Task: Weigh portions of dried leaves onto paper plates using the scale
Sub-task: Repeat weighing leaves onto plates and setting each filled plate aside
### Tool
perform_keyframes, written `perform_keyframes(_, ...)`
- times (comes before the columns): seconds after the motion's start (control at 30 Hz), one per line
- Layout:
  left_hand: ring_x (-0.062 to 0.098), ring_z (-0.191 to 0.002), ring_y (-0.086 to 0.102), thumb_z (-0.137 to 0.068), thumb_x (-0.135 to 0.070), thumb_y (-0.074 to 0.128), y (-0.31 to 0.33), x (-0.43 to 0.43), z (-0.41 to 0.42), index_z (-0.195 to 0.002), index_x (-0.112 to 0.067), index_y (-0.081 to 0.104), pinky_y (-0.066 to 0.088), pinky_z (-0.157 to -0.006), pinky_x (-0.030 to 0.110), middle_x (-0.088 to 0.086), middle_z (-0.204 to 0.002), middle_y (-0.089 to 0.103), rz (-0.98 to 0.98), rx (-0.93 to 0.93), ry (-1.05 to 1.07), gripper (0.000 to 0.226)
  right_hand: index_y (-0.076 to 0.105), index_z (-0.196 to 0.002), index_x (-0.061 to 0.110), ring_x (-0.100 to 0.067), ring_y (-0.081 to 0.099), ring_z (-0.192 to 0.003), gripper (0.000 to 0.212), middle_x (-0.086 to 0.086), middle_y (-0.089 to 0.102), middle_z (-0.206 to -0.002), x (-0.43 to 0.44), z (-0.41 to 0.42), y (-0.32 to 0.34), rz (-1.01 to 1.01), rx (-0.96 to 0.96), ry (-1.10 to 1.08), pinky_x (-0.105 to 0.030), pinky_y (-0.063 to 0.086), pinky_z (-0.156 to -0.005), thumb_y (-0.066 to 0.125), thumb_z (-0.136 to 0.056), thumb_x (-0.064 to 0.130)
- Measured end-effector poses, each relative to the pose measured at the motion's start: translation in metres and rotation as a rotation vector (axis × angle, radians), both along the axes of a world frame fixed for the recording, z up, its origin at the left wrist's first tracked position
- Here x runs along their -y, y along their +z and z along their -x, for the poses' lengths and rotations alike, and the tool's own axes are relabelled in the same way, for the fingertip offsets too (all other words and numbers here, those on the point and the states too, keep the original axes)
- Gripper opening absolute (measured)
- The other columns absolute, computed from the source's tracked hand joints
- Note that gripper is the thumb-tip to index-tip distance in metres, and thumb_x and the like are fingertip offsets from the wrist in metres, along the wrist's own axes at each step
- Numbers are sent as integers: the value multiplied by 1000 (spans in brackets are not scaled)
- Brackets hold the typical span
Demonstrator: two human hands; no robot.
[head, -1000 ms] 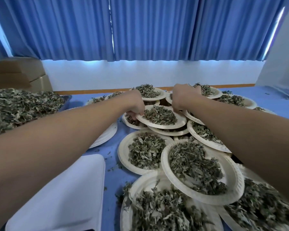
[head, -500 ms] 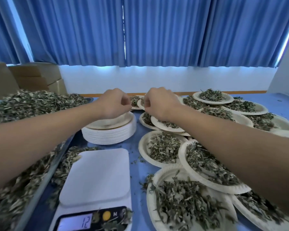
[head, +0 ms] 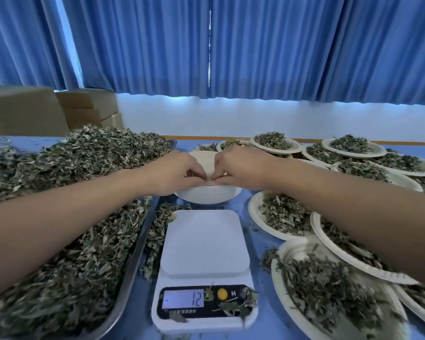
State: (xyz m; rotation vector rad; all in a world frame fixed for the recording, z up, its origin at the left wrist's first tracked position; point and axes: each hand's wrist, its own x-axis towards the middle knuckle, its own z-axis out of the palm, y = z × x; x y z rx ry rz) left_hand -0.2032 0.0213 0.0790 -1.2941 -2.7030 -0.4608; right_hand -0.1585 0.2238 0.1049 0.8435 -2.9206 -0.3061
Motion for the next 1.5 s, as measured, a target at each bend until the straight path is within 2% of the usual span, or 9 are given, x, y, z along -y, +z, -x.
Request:
perform_keyframes(0.13,13,-87,65,-97,-21,66,0,5,3,-103,-22,80,51,-83,39,-7,-97,76,-12,-19,-42,16,74,-99,17,-31,61,-96,30,-11,69,-97,2,-1,5,-96,-43,31,-48,55,-75,51,-103,34)
perform_keyframes(0.37,12,-91,64,-98,-23,65,-9,10,6,-108,-22,79,51,-88,41,-10,-100,72,-80,-5,-78,17,74,-104,24,-21,58,-98,37,5,61,-100,5,-4,7,-228,-127,143,-42,52,-77,40,-108,39)
perform_keyframes(0.57,14,-94,66,-98,-22,65,-16,12,8,-109,-19,78,51,-88,40,-7,-105,74,-127,-16,-93,17,68,-115,24,-22,58,-103,43,4,60,-108,2,-2,2,-402,-214,238,-39,50,-87,27,-111,36)
perform_keyframes(0.73,11,-99,65,-98,-22,64,-20,12,10,-110,-18,78,50,-92,38,-6,-106,73,-142,-12,-95,18,68,-105,22,-25,57,-89,42,3,61,-98,4,0,-4,-473,-303,250,-38,47,-87,26,-110,28)
perform_keyframes(0.9,7,-95,63,-99,-23,63,-21,12,11,-111,-18,77,47,-87,26,-7,-106,71,-146,-14,-85,19,66,-78,20,-22,56,-63,16,3,58,-71,-2,4,-13,-538,-513,333,-35,52,-70,61,-92,14)
perform_keyframes(1.03,-1,-85,58,-100,-22,61,-17,11,8,-112,-17,77,40,-76,15,-9,-104,70,-140,-17,-84,20,58,-66,17,-22,50,-52,23,0,53,-60,-7,6,-20,-561,-616,392,-32,48,-60,73,-75,1)
perform_keyframes(1.17,9,-90,62,-100,-19,61,-10,13,6,-110,-14,77,47,-84,27,-9,-99,70,-145,-55,-97,20,55,-65,14,-22,46,-49,27,-3,49,-59,-8,10,-26,-470,-693,417,-32,39,-58,72,-70,-6)
perform_keyframes(1.33,7,-87,62,-99,-21,63,-4,17,5,-108,-17,78,47,-81,27,-10,-93,70,-151,-72,-105,19,60,-70,14,-24,51,-55,21,-2,54,-63,-8,11,-26,-391,-699,393,-35,50,-61,74,-77,0)
perform_keyframes(1.5,13,-88,62,-101,-25,60,0,19,0,-111,-15,76,50,-82,39,-4,-93,70,-111,-164,-136,21,61,-70,9,-27,52,-53,19,-6,55,-63,-4,6,-19,-280,-666,354,-39,50,-55,74,-77,-3)
